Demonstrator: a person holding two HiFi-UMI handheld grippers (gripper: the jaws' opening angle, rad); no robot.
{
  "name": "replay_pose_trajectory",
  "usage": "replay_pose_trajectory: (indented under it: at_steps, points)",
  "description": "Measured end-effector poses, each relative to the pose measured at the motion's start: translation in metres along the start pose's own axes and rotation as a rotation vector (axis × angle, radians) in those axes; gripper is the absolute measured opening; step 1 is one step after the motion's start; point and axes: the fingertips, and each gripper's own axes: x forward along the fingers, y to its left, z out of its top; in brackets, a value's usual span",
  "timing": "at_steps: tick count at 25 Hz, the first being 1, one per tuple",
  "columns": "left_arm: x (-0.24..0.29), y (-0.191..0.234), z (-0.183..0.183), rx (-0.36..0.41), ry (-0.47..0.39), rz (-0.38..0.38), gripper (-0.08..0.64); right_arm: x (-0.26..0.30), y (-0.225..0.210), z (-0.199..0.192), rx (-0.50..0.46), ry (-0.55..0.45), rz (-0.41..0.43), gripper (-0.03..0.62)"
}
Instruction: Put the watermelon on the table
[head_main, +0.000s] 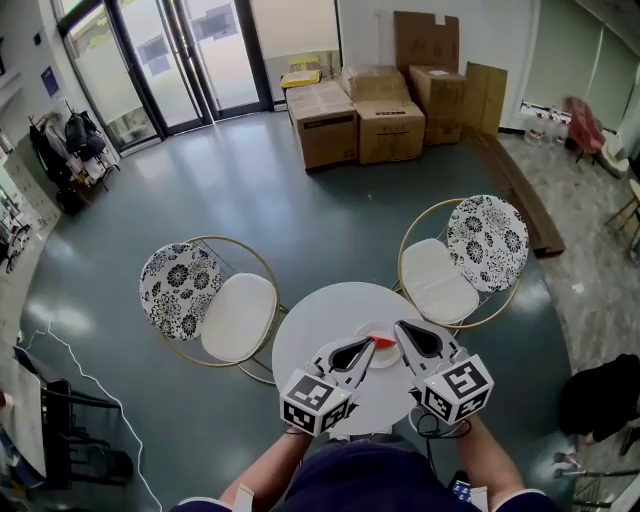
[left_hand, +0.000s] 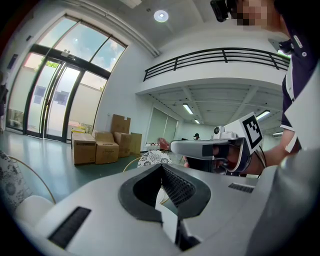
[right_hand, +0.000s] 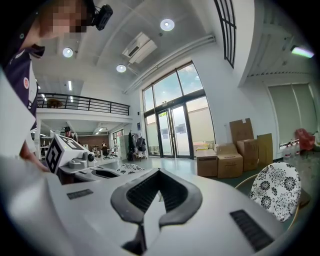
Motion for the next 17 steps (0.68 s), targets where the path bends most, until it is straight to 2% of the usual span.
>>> replay_pose_trajectory:
  at_steps: [17]
  points:
    - [0.0014, -0.0043, -0.0041, -0.002, 0.004, -0.006, 0.005, -0.0028, -0.0021, -0.0021, 0.011, -0.006, -0.006, 0.005]
